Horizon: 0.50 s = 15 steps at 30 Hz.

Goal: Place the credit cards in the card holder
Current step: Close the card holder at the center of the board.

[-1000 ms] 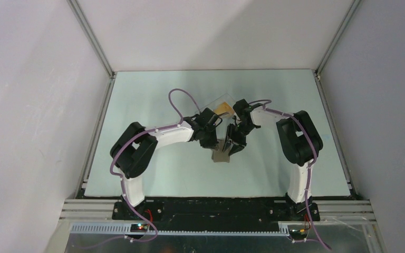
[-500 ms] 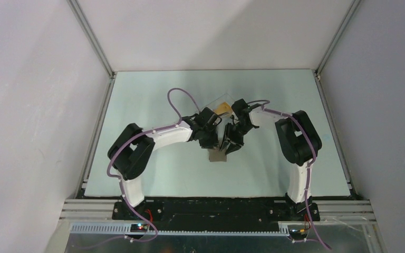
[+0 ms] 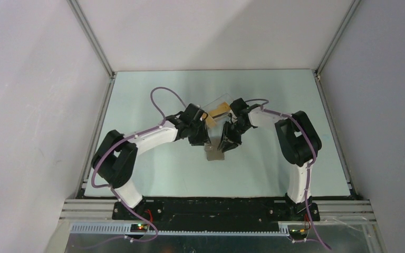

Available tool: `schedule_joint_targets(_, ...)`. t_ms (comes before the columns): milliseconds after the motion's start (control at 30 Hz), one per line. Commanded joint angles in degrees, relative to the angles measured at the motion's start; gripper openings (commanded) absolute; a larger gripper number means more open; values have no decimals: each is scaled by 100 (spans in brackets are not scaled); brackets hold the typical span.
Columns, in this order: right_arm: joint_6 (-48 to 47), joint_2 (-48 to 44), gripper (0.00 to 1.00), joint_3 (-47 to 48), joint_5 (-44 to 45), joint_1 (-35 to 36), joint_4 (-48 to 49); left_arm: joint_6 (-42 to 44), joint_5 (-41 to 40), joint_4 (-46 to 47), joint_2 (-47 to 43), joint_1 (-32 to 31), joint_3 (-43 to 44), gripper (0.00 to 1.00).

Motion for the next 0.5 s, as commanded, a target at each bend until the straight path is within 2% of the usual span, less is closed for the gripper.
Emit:
schedule_joint_targets(0, -99, -364, 32, 199, 11, 50, -9, 215, -99, -23, -254, -2, -133, 39)
schedule_joint_targets(133, -230, -541, 33, 294, 320, 63, -232, 206, -80, -87, -191, 55, -200, 43)
schedule_joint_targets(267, -313, -573, 42, 295, 917, 41, -419, 183, 47, -80, -90, 172, -229, 48)
schedule_joint_targets(467, -261, -91, 49, 310, 731, -9, -238, 237, 243, 3, 192, 219, -52, 49)
